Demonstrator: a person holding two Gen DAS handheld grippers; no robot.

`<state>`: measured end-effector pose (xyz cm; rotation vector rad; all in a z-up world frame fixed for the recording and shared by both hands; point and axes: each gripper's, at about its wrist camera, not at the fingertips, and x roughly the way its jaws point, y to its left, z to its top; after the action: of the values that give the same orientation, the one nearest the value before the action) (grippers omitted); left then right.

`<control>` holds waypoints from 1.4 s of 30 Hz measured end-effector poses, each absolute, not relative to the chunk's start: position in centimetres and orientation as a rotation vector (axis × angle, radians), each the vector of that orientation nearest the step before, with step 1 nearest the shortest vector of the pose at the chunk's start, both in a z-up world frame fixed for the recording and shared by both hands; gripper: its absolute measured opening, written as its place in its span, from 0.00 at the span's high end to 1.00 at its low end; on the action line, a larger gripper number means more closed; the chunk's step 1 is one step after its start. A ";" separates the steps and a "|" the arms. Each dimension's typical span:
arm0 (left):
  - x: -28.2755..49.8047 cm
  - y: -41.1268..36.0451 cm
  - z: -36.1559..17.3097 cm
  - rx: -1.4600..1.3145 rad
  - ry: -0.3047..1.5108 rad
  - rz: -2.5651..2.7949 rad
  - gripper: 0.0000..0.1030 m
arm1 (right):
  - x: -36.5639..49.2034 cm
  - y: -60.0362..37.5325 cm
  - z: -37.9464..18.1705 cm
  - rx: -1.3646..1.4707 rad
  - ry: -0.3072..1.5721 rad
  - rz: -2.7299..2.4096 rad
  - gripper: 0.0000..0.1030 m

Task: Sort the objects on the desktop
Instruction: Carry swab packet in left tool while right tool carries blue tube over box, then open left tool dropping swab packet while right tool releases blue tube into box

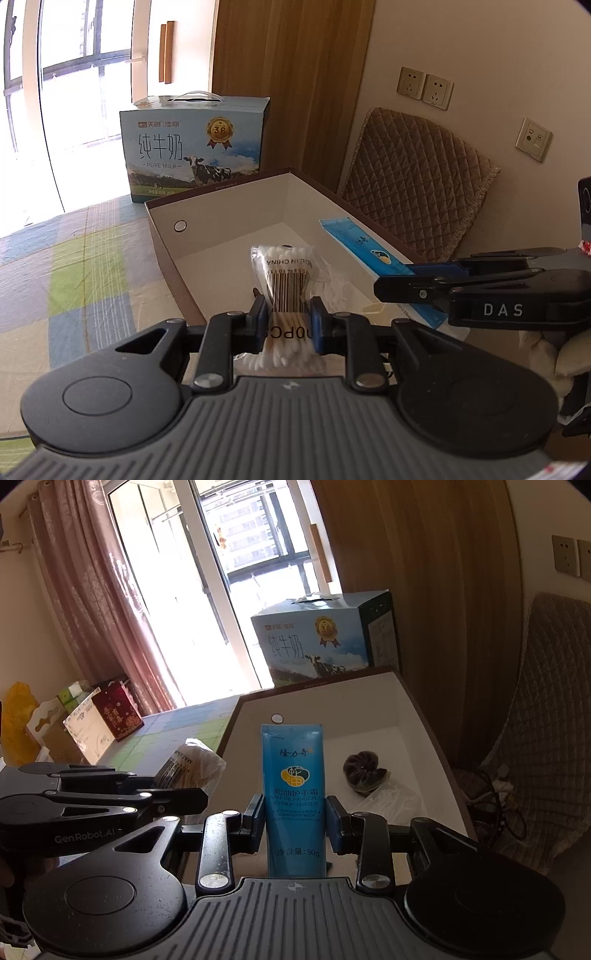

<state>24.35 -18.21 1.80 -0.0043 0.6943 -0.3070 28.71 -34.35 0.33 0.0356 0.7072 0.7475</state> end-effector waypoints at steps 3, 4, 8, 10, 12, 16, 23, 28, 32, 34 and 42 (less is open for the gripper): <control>25.8 -18.5 1.4 0.001 0.704 -0.294 0.81 | 30.4 -34.0 0.0 0.012 0.718 0.755 0.69; 26.3 -18.5 1.1 0.001 0.709 -0.290 0.81 | 30.8 -33.9 -0.1 0.008 0.724 0.758 0.69; 28.2 -18.5 0.1 0.001 0.734 -0.275 0.81 | 32.8 -33.0 -1.0 -0.018 0.748 0.769 0.69; 29.3 -18.4 -0.4 0.003 0.749 -0.272 0.81 | 33.8 -32.6 -1.4 -0.020 0.764 0.773 0.69; 30.8 -18.3 -1.0 0.010 0.771 -0.266 0.81 | 35.1 -31.9 -1.9 -0.019 0.791 0.780 0.69; 33.4 -18.1 -1.9 0.047 0.802 -0.253 0.81 | 37.9 -30.4 -3.0 -0.019 0.856 0.778 0.69; 38.0 -17.7 -3.5 0.092 0.853 -0.240 0.81 | 42.2 -27.4 -5.2 -0.047 0.955 0.753 0.69; 41.0 -17.6 -5.2 0.134 0.904 -0.224 0.81 | 44.1 -26.2 -6.5 -0.071 0.996 0.737 0.69; 42.7 -17.6 -6.2 0.178 0.935 -0.220 0.81 | 45.6 -25.7 -7.5 -0.077 1.028 0.721 0.69; 43.2 -17.7 -6.5 0.190 0.947 -0.219 0.81 | 46.1 -25.7 -7.8 -0.083 1.039 0.717 0.69; 44.1 -17.6 -7.3 0.208 0.954 -0.218 0.80 | 47.0 -25.9 -8.3 -0.095 1.044 0.719 0.68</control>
<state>44.11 -17.63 -7.29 0.2080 0.9542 -0.2179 47.04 -25.86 -8.33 -0.0954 1.0443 0.7187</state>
